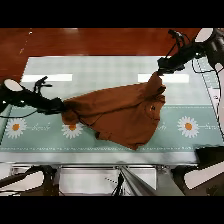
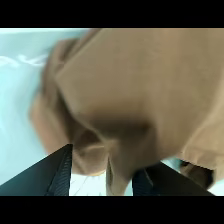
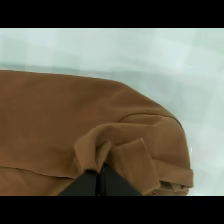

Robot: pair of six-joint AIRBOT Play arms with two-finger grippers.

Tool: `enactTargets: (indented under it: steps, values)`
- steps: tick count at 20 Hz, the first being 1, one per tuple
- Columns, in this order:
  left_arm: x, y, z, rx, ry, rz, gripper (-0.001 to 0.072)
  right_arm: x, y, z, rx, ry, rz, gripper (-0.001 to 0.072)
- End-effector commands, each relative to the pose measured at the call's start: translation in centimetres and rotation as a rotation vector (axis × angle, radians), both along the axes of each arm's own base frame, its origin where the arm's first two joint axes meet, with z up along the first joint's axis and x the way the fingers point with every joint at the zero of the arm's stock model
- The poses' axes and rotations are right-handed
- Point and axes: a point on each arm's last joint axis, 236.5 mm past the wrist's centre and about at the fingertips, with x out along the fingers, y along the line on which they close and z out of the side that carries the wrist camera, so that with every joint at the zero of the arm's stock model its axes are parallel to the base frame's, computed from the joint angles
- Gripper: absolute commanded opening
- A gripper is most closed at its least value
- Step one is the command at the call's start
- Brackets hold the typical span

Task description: Fold the shirts.

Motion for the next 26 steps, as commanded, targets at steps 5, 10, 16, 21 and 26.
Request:
enactTargets:
  steps: [5,10,16,21,26]
  values:
    - [-2.4,5.2,2.9,-0.072,0.100,0.103,0.0434,-0.9,0.2,-0.7,-0.007,0.043,0.023,0.0023]
    - [-8.0,2.5,-1.2,-0.154,0.254,0.074,0.0579,-1.0,0.2,-0.7,-0.008,0.048,0.025,0.0023]
    - [-6.4,0.6,-3.2,-0.178,0.179,0.146,0.0712,-1.1,0.2,-0.7,-0.008,0.051,0.026,0.0023]
    - [-3.7,-0.3,-3.8,-0.162,0.094,0.181,0.0708,-1.2,0.2,-0.7,-0.008,0.058,0.029,0.0023]
    - [-1.6,-1.4,-4.2,-0.145,0.027,0.200,0.0516,-1.3,0.2,-0.7,-0.008,0.059,0.029,0.0023]
